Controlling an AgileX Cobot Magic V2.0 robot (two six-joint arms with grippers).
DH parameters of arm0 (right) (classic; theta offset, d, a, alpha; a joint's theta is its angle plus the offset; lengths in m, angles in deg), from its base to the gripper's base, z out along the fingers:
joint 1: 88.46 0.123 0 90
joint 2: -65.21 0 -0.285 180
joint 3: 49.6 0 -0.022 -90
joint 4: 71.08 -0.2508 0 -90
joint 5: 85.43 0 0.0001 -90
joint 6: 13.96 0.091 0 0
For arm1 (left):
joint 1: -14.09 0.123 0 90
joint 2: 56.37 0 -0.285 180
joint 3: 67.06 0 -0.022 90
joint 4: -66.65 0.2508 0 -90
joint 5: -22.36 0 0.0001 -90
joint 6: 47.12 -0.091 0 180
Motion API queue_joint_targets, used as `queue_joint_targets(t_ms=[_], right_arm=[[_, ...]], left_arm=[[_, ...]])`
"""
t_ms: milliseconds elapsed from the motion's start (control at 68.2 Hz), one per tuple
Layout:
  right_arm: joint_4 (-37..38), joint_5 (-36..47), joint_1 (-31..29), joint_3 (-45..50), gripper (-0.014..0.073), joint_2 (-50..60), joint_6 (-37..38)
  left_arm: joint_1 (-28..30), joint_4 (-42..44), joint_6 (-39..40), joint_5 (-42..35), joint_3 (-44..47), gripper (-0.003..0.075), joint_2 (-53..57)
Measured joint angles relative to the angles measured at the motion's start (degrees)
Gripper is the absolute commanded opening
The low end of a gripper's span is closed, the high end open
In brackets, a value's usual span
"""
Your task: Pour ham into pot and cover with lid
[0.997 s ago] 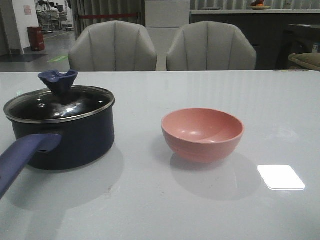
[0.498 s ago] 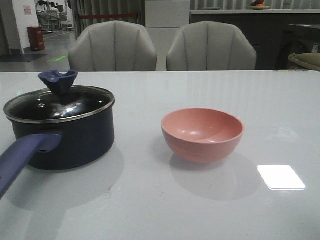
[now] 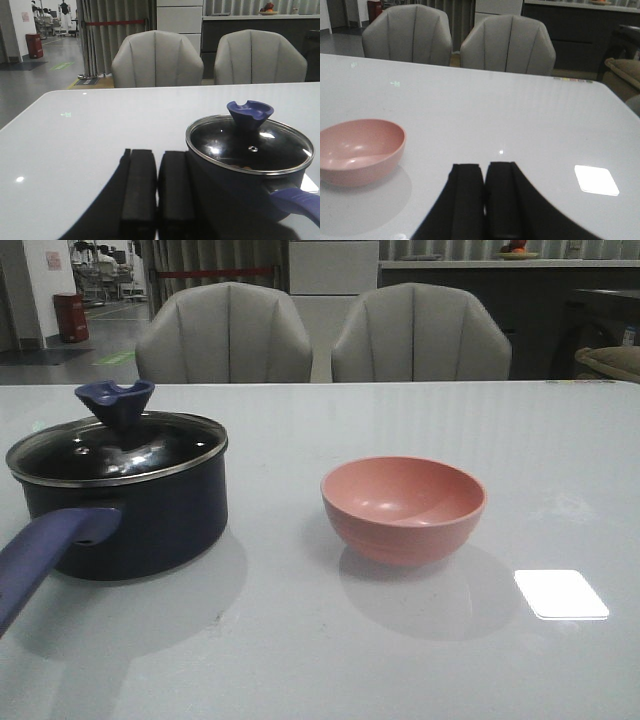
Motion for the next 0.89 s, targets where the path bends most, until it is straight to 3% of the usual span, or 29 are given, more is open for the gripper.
queue_joint_targets(t_ms=[264,894], right_arm=[[0.2,4.4,0.0,2.0,0.0146,0.0,1.6],[0.2,4.5,0.0,2.0,0.0146,0.0,1.6]], left_arm=[[0.0,0.0,0.0,0.0,0.0,0.0113,0.0],[0.0,0.0,0.0,0.0,0.0,0.0113,0.0]])
